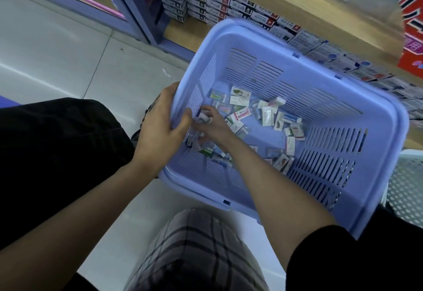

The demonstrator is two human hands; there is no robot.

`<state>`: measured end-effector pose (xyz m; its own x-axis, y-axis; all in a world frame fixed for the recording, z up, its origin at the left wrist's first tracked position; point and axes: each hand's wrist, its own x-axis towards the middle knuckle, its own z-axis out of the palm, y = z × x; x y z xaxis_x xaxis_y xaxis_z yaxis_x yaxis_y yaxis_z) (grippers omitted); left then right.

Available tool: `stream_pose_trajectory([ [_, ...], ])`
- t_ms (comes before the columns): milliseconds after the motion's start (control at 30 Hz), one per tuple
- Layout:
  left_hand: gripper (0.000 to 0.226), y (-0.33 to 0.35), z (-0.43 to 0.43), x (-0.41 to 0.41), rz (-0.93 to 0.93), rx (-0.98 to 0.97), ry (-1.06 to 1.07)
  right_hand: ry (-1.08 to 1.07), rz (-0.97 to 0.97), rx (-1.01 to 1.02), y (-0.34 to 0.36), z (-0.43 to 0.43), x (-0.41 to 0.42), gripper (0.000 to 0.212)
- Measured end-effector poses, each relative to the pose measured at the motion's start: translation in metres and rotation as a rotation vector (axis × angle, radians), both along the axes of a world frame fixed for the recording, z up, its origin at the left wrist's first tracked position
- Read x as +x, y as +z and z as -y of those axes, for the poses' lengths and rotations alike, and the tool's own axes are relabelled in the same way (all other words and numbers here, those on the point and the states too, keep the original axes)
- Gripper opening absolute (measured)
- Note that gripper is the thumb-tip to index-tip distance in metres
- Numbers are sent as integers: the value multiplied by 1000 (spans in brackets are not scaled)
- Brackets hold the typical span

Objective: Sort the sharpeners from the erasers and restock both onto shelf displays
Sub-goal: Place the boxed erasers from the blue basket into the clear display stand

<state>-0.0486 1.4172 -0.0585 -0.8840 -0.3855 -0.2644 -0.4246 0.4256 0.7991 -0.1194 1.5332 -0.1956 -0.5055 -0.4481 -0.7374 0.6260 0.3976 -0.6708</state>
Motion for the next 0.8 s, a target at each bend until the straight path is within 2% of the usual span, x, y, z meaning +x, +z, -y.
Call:
stream_pose_trajectory([
  [100,41,1,0,0,-6,-4,-12,-4,13,14,10,-5,-1,22],
  [333,46,9,0,0,20,19,-52,-228,25,17,59,-32,-6,22],
  [400,54,13,0,0,31,-48,-72,-255,3,-1,88,-46,-11,26],
  [500,65,31,-5,-4,-26,-208,-86,-295,-44,-36,139,-66,-18,16],
  [567,71,49,-11,-10,-117,-276,-159,-310,-80,-74,172,-76,-19,8],
  [633,76,74,-21,-18,-168,-218,-300,-325,-99,-122,208,-84,-18,7],
  [733,79,110,-38,-31,-144,-155,-566,-372,-77,-233,262,-95,-16,9],
  [800,80,129,-44,-40,-178,-139,-659,-407,-60,-302,294,-103,-15,13],
])
